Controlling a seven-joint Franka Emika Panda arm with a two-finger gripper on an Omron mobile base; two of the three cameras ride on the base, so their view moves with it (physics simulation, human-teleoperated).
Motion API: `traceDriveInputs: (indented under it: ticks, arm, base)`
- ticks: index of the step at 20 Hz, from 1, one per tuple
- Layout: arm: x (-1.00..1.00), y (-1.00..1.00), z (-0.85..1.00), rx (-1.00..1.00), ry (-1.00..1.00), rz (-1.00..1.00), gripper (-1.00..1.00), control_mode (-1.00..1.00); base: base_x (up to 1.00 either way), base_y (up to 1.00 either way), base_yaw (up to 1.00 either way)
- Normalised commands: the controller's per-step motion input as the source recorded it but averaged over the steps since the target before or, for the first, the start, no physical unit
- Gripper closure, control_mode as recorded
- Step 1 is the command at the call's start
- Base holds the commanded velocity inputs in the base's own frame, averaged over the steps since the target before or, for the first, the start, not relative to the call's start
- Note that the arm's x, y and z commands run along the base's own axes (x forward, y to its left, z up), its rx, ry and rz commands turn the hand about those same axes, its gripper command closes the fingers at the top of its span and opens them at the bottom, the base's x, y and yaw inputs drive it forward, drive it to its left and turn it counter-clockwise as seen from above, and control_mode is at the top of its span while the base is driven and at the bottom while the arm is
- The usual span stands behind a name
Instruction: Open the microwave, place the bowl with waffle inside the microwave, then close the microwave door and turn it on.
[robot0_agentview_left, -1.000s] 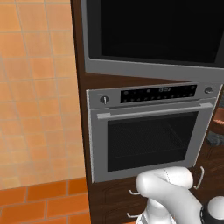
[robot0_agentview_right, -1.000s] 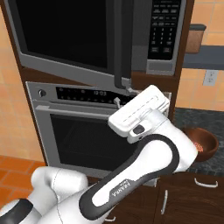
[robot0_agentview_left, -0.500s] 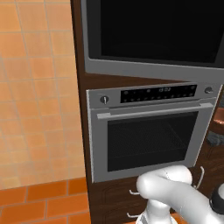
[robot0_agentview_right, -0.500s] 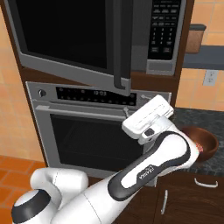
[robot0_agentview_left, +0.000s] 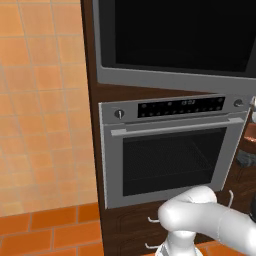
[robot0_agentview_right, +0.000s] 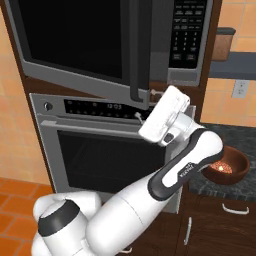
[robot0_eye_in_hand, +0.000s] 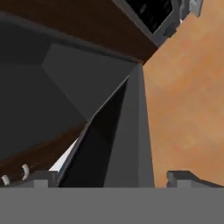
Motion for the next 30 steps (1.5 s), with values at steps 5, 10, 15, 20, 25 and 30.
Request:
traceDriveInputs:
  ticks: [5, 10, 15, 20, 25, 30]
  arm:
    - [-1.0, 0.83, 0.9, -0.17, -0.58, 0.07, -1.0, -1.0]
    - [-1.0, 0.9, 0.47, -0.11, -0.42, 0.07, -1.0, -1.0]
    - [-1.0, 1.0, 0.03, -0.18, -0.25, 0.11, -1.0, -1.0]
    - [-0.99, 1.0, -0.34, -0.34, -0.08, 0.05, -1.0, -1.0]
    - [-0.57, 1.0, -0.72, -0.43, 0.0, 0.0, -1.0, -1.0]
    - [0.04, 1.0, -0.54, -0.4, 0.02, -0.15, -1.0, -1.0]
  base:
    - [0.0, 0.0, 0.0]
    - [0.0, 0.0, 0.0]
    - [0.0, 0.0, 0.0]
    - [0.0, 0.0, 0.0]
    - [0.0, 0.0, 0.0]
    - [0.0, 0.0, 0.0]
